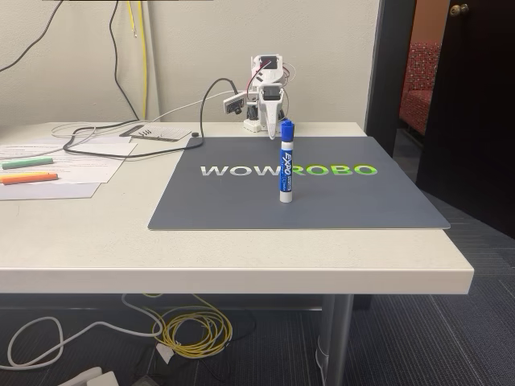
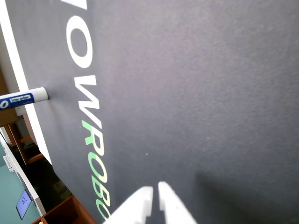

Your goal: Pick up the blue marker.

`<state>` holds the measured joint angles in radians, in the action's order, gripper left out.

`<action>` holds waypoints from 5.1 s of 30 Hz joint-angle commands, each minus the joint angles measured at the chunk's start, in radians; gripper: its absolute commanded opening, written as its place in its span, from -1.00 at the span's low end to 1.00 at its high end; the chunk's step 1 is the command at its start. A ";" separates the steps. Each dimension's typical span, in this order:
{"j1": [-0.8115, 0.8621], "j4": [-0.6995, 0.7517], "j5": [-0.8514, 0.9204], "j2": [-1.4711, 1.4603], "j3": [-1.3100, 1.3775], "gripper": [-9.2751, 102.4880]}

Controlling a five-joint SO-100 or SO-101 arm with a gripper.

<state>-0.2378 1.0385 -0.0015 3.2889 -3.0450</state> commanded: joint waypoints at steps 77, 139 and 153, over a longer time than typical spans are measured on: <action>-0.006 -0.156 0.032 0.061 0.002 -0.83; 0.018 -1.568 1.371 -1.847 0.827 -0.83; 0.002 -1.733 1.374 -2.037 0.923 -0.46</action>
<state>-0.2270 -0.6703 1.3714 1.2625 -2.1829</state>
